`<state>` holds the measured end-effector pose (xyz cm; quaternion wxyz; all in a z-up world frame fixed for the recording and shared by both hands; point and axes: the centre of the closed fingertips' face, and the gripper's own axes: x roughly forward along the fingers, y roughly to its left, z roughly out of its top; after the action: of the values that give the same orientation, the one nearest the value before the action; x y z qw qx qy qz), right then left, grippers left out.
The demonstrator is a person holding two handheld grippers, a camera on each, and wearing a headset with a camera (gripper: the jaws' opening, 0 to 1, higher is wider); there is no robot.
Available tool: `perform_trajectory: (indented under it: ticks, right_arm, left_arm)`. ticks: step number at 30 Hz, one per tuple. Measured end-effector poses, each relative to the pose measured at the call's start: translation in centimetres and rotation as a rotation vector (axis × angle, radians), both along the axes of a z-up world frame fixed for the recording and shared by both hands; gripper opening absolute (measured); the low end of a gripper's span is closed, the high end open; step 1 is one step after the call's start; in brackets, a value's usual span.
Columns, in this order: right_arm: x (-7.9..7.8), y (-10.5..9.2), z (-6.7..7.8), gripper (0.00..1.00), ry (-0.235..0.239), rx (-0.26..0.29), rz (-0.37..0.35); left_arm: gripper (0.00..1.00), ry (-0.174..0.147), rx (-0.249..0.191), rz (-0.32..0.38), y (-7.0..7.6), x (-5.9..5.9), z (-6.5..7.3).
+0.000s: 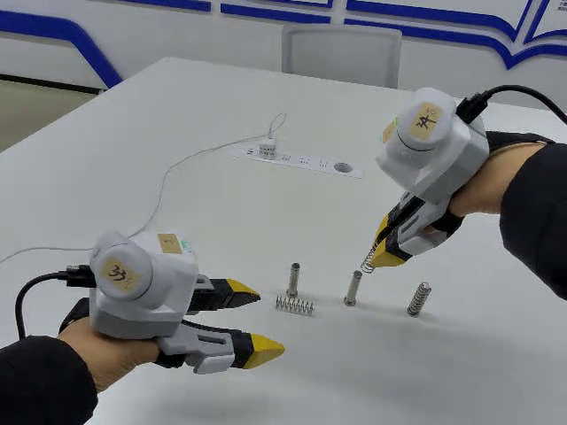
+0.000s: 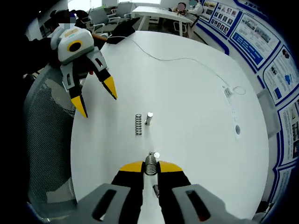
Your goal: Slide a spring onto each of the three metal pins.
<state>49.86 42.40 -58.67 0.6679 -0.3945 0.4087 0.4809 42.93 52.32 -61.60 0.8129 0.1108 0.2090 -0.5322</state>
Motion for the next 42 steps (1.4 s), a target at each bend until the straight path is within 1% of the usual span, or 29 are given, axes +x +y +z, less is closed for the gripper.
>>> perform_trajectory:
  ticks: [4,8,11,13,22,35,42]
  right_arm:
    - [0.6,0.0,-0.9,0.12,0.003,-0.021,-0.003]
    - [1.1,0.2,-1.6,0.12,0.023,-0.028,-0.004]
    - [1.5,0.0,-2.0,0.12,0.015,-0.044,-0.007]
    - [1.6,0.0,-2.2,0.12,0.021,-0.05,-0.009]
    - [1.3,0.2,-2.6,0.12,0.044,-0.043,-0.019]
    - [1.6,0.5,-5.1,0.12,0.074,-0.12,-0.02]
    - [1.9,0.4,-6.5,0.12,0.086,-0.131,-0.031]
  left_arm:
    - [0.46,0.0,0.006,-0.003,0.0,-0.1,-0.1]
    - [0.47,0.003,0.002,0.004,0.1,0.0,-0.1]
    - [0.47,0.004,0.005,0.002,0.1,-0.1,-0.2]
    - [0.47,0.005,0.006,0.001,0.0,-0.1,-0.2]
    - [0.46,0.006,0.012,-0.005,0.0,-0.2,-0.4]
    - [0.46,0.007,0.014,-0.003,0.1,-0.2,-0.4]
    - [0.46,0.009,0.015,-0.001,0.1,-0.2,-0.4]
